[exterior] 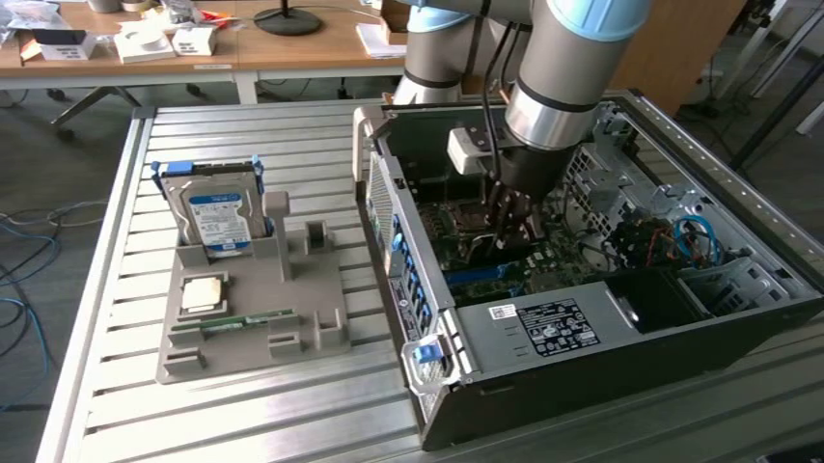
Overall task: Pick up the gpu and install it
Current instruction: 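Insert the gpu into the slot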
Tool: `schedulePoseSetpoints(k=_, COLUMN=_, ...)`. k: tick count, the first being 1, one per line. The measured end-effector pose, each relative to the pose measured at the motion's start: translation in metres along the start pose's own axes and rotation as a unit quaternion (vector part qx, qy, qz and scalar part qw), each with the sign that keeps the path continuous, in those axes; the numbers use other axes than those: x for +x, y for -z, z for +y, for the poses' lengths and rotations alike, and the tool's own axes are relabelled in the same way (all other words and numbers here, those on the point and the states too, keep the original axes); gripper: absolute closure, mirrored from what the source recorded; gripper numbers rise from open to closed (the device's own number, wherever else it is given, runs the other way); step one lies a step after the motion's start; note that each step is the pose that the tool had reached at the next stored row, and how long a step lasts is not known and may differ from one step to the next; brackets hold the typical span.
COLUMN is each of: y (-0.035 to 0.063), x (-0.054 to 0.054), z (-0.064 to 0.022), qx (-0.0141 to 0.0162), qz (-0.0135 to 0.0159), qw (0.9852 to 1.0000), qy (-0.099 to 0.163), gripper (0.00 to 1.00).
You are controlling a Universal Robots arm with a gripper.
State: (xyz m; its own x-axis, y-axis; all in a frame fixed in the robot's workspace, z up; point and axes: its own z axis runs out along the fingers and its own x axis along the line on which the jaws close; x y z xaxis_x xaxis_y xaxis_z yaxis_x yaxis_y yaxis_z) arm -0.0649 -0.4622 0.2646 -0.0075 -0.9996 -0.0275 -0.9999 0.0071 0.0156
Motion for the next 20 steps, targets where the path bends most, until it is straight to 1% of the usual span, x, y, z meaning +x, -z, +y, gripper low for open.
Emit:
schedulePoseSetpoints(k=6, y=-0.0031, x=-0.0003, z=0.0007, qx=0.0000, qz=0.0001, qw=1.0000, qy=0.000, gripper=0.74)
schedulePoseSetpoints(k=20, y=-0.0057, x=-0.0002, z=0.0008, qx=0.0000, qz=0.0001, qw=1.0000, qy=0.000, gripper=0.74)
